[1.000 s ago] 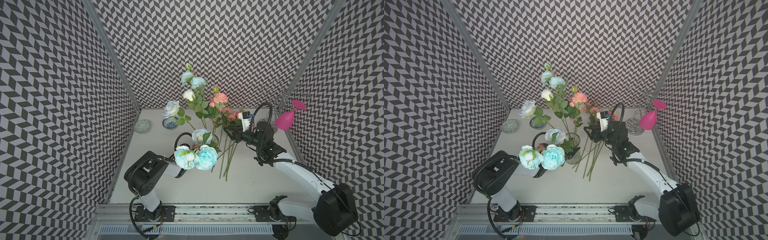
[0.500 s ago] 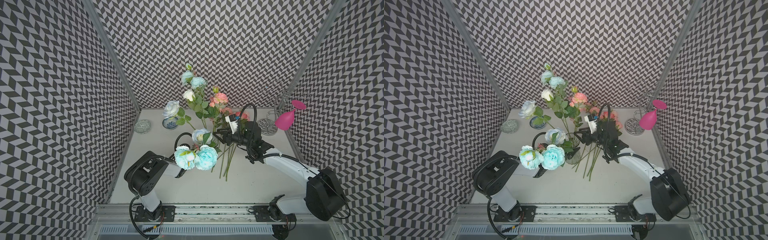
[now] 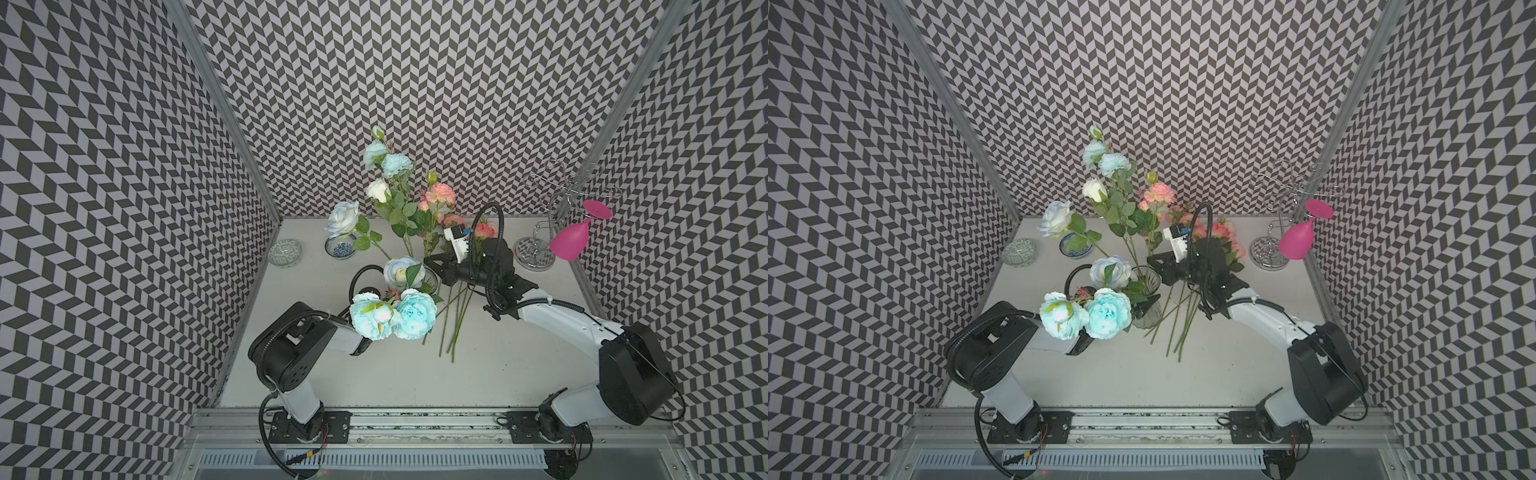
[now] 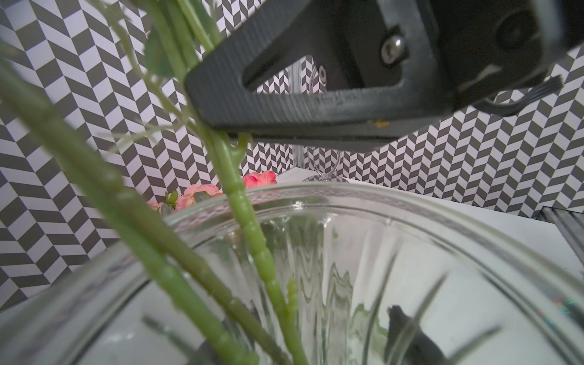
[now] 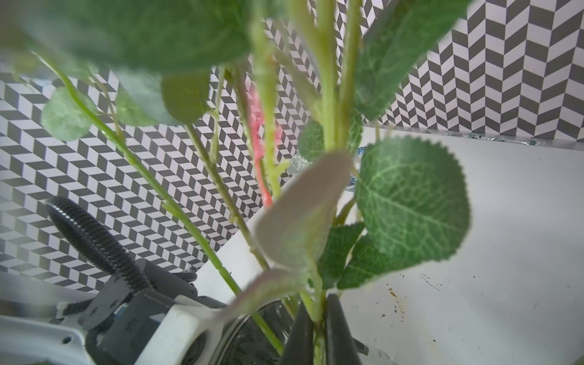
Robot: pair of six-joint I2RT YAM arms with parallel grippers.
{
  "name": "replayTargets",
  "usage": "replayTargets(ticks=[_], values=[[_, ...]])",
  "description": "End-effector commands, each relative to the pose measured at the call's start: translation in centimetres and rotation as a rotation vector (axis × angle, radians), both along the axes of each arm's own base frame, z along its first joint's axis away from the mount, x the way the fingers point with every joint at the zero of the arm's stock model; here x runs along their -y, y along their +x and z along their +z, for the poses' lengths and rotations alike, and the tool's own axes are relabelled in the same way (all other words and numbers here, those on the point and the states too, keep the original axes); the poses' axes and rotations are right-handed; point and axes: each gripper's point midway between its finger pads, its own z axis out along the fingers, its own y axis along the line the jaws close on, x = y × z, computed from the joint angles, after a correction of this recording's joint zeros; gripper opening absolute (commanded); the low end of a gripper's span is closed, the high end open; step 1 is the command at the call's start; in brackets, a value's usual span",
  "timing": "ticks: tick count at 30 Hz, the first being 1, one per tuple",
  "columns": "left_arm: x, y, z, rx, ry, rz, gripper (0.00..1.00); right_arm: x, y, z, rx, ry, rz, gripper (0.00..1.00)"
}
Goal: Pick out pink flowers from the vase
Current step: Pick up the flower from the vase, then place the flower at the center of the board.
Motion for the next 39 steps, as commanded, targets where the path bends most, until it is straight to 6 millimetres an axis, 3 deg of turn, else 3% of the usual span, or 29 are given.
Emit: replayTargets(ticks=[1,10,12,19,23,27,31,35,39], values=[[0.1,-1.1,-5.9,-0.155,0.144,-0.027,0.0,0.8,-0.4,5.0,0.138,0.056,-0.039,0.06],[0.0,-0.9,-6.0,-0.156,0.152,-0.018,0.0,3.3,-1.1,10.8,0.266,0.075,-0.154,0.03],[0.0,-0.9,-6.1,-0.159,0.154,-0.016,0.0,4.4,-1.0,13.0,0.302,0.053,-0.207,0.01],[-0.2,-0.9,-6.2,-0.156,0.155,-0.013,0.0,9.4,-2.2,23.7,0.465,0.016,-0.425,0.0],[-0.1,-0.8,-6.2,-0.157,0.153,-0.012,0.0,12.5,-1.7,26.3,0.469,-0.037,-0.573,0.0],[-0.1,-0.8,-6.2,-0.157,0.154,-0.011,0.0,14.7,0.3,24.2,0.381,-0.103,-0.675,0.0],[-0.1,-0.7,-6.1,-0.155,0.153,-0.008,0.0,15.8,2.6,19.8,0.233,-0.119,-0.668,0.0],[-0.1,-0.6,-6.0,-0.153,0.152,-0.007,0.0,14.8,4.1,13.8,0.041,-0.14,-0.564,0.0],[-0.1,-0.5,-6.0,-0.153,0.152,-0.003,0.0,13.1,4.3,8.3,-0.128,-0.161,-0.474,0.01]])
